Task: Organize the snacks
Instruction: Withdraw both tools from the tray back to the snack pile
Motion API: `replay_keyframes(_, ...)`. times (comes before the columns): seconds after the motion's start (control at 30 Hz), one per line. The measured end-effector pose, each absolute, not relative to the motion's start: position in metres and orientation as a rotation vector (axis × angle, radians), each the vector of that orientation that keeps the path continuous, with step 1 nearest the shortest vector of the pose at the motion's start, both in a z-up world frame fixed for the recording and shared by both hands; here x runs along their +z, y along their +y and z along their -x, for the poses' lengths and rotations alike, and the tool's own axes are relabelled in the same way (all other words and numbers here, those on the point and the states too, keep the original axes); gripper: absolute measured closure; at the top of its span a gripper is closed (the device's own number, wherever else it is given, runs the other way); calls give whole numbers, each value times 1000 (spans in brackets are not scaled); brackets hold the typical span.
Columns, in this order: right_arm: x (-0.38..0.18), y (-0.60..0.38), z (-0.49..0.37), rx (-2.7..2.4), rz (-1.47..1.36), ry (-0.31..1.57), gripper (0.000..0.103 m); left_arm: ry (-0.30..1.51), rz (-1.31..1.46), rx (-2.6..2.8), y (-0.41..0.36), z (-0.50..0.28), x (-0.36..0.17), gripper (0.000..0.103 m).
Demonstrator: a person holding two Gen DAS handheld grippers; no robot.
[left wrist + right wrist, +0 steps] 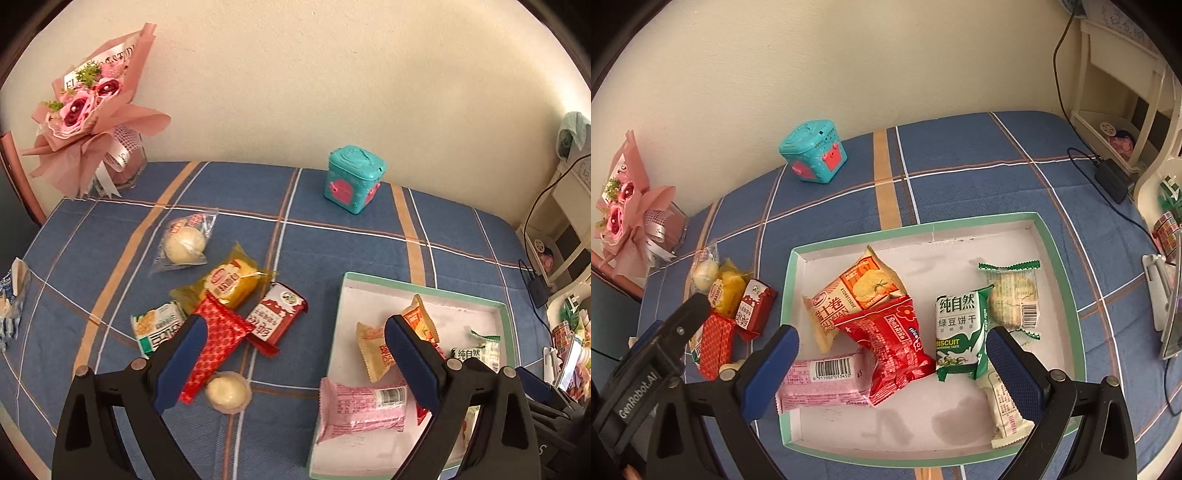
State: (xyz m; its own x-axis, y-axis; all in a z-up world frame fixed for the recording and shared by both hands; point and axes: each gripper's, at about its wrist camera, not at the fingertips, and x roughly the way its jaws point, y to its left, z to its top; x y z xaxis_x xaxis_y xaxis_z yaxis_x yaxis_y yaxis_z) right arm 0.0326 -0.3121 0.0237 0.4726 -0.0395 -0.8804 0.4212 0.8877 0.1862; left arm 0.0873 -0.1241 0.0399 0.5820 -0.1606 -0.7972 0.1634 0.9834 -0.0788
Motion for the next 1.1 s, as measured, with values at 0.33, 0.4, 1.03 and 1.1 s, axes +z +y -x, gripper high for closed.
replay_keyframes(0.33, 17, -296, -27, -254, -455, 1044, 0, 965, 89, -160, -84, -86, 42, 6)
replay_keyframes(0.4, 16, -291, -26, -253, -462, 1047, 0, 975, 111, -155, -74, -86, 42, 6)
replay_keyframes(1.03, 0, -189, -61, -105, -315, 1114, 0, 1040, 225, 12, 22, -102, 13, 6)
replay_keyframes(1.1, -2, -182, -64, -85, -317, 1114, 0, 1006, 200, 19, 24, -102, 15, 6)
